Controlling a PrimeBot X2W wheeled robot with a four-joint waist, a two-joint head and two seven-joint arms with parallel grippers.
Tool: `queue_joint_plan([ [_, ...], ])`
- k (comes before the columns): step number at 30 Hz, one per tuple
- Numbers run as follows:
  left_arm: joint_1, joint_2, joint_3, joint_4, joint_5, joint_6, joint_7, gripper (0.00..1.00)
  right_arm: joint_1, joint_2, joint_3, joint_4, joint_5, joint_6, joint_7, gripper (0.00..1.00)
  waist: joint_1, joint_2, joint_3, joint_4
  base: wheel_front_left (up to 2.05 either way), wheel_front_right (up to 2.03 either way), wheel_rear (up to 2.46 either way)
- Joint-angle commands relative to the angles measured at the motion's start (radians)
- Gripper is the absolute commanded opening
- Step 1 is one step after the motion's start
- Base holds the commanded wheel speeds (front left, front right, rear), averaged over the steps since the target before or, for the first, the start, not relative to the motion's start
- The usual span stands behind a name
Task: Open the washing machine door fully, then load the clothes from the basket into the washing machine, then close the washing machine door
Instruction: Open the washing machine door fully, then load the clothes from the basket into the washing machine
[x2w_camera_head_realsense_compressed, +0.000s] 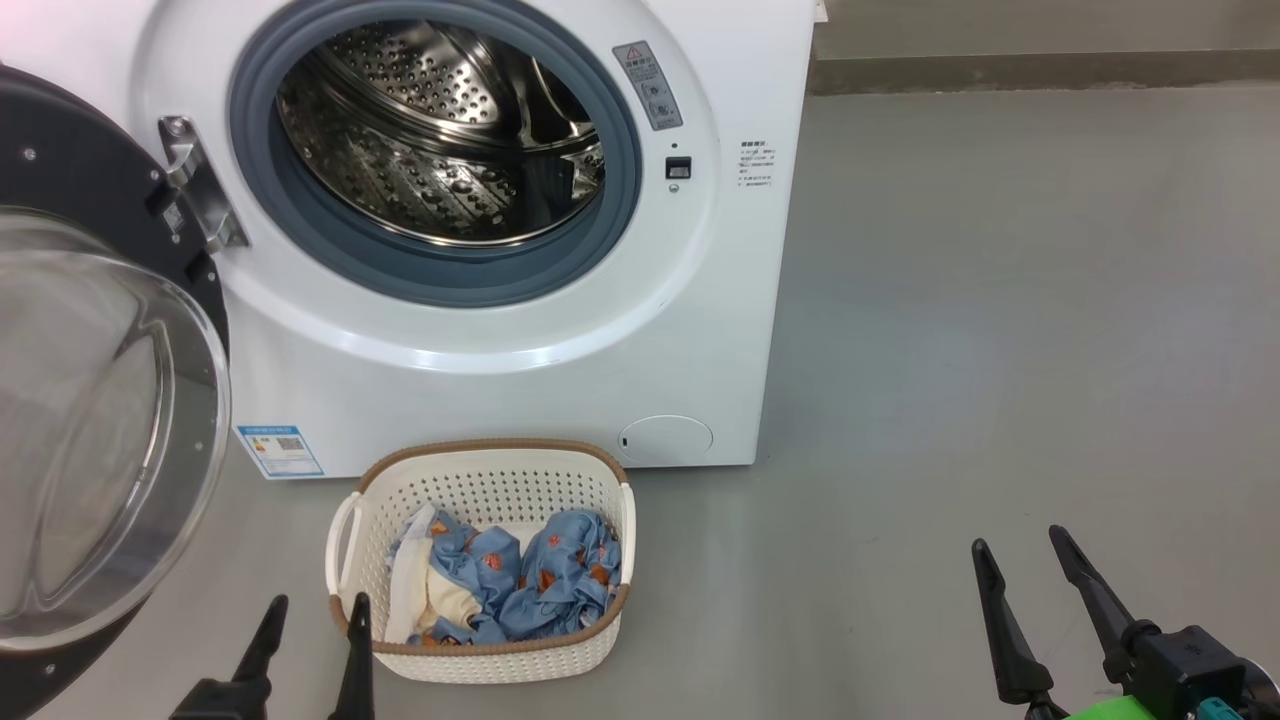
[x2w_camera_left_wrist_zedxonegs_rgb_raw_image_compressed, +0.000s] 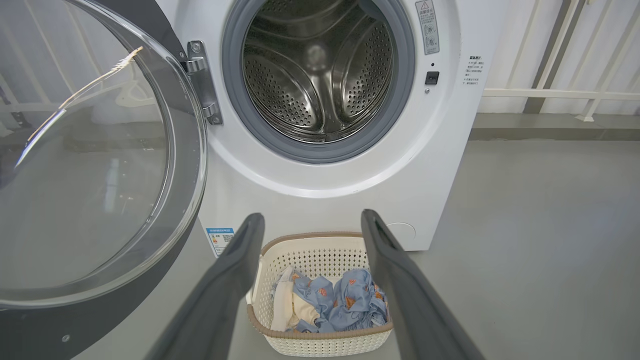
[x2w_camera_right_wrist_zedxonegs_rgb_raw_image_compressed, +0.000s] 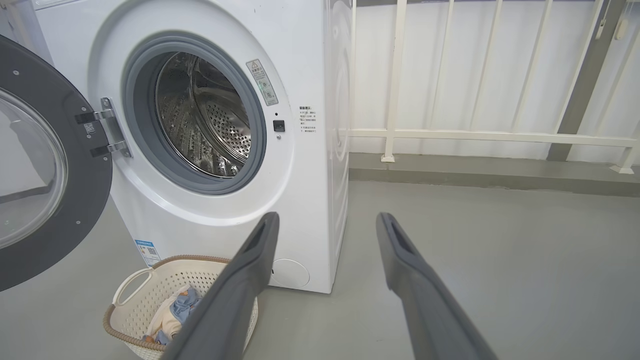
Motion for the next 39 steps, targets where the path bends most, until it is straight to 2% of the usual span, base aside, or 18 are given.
queue_joint_plan([
  [1,-0.028,0.015,0.03,-0.019,0.003,0.012,-0.008,1.0,-0.013,-0.007,0.023,-0.026,0.006,0.002,-0.003,1.0,0.0,0.0,0.0,0.0,0.0,0.0,0.0],
  [25,-0.034,0.021,0.013,-0.015,-0.009,0.027,-0.014,1.0,-0.012,-0.007,0.014,-0.037,0.012,0.002,-0.005,1.0,0.0,0.0,0.004,0.001,0.04,-0.04,0.0],
  [39,-0.04,0.029,0.006,-0.028,0.007,0.058,-0.017,1.0,-0.015,-0.007,0.011,-0.039,0.012,0.002,-0.004,1.0,0.0,0.0,0.015,0.006,1.42,-1.42,0.0],
])
